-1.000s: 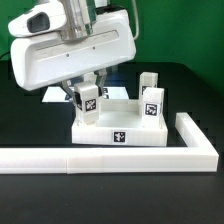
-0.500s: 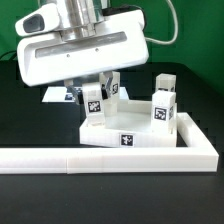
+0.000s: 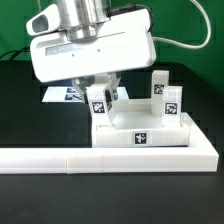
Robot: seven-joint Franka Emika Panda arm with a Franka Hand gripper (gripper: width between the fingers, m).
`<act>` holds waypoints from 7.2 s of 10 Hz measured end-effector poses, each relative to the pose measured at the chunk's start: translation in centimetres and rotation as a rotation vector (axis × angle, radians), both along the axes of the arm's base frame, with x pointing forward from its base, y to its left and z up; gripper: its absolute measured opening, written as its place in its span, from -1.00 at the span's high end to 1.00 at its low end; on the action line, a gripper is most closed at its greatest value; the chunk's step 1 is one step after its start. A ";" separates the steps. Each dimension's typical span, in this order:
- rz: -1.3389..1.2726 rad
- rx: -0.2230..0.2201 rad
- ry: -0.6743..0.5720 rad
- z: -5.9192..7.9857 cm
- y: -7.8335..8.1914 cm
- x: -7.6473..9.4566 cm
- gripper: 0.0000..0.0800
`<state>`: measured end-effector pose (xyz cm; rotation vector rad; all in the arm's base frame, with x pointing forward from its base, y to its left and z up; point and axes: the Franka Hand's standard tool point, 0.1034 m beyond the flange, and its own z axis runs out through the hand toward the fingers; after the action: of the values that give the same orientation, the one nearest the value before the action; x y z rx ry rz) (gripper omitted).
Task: Assemble square table
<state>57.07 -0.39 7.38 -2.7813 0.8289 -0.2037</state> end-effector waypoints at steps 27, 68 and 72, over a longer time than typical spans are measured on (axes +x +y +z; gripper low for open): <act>1.021 -0.259 -0.142 0.5 1.7 1.1 -0.55; 0.796 -0.262 -0.090 -0.1 0.1 0.8 -0.62; 0.815 -0.266 -0.093 -0.1 -0.1 0.8 -0.32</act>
Offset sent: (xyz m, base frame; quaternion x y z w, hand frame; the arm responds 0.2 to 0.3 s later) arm 0.0052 0.0130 -0.0083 -0.0134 -0.0024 0.2528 0.9674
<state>57.90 -0.50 7.31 -3.0532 -0.4088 -0.2995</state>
